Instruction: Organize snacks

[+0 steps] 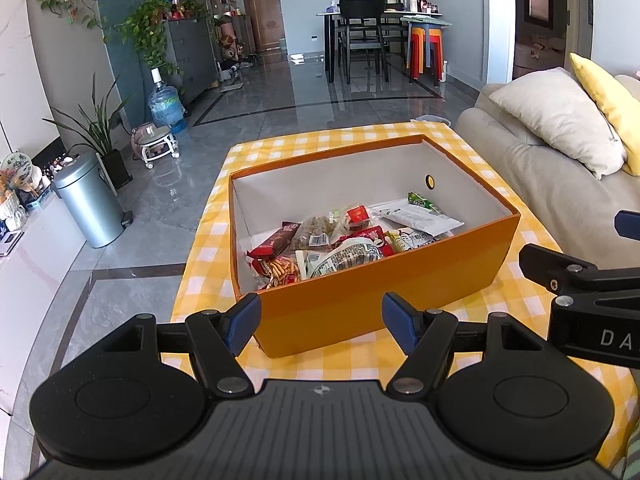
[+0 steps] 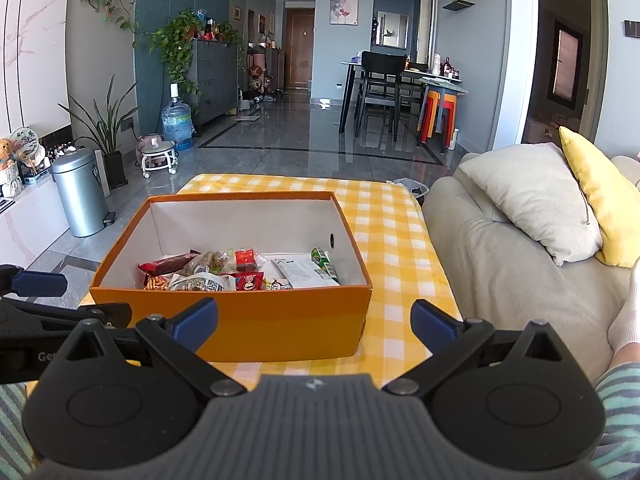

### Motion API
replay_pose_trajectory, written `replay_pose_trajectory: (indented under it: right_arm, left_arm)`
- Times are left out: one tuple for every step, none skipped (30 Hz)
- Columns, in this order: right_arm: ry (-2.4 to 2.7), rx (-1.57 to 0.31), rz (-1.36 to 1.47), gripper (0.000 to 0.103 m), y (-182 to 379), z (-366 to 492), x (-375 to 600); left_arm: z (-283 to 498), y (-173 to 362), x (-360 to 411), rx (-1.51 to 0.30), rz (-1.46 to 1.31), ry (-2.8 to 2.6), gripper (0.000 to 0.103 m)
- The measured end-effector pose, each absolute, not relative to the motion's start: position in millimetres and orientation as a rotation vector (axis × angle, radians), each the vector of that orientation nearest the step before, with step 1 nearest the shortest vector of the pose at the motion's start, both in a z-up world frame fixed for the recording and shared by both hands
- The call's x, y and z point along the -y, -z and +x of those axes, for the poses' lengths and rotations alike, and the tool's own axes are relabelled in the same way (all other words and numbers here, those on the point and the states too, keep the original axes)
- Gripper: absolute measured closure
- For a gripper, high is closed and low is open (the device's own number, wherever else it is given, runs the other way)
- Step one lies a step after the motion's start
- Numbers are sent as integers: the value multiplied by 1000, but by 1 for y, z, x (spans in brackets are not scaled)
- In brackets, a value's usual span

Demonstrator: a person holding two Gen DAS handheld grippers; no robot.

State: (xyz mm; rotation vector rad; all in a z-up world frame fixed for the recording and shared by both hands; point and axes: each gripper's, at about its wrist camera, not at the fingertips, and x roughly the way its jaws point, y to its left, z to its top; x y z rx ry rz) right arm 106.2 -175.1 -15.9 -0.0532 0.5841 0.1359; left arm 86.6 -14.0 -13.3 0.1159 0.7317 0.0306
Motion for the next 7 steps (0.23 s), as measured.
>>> replay_pose_trajectory:
  right_arm:
    - [-136, -584, -54, 4, 16, 106, 175]
    - [-137, -586, -54, 4, 16, 107, 175]
    - [-136, -586, -55, 4, 15, 106, 174]
    - [-137, -586, -55, 4, 15, 106, 174]
    - [-137, -586, -55, 4, 15, 106, 174]
    - [-137, -587, -55, 4, 16, 106, 174]
    - [-137, -587, -55, 4, 15, 106, 174]
  left_arm:
    - [87, 13, 14, -731, 115, -31, 22]
    - [87, 13, 13, -730, 112, -30, 22]
    - [87, 13, 13, -729, 107, -29, 22]
    - [87, 13, 12, -730, 102, -27, 22]
    - [86, 12, 11, -729, 96, -23, 22]
    - [86, 12, 10, -726, 91, -23, 22]
    - [86, 11, 10, -724, 91, -24, 22]
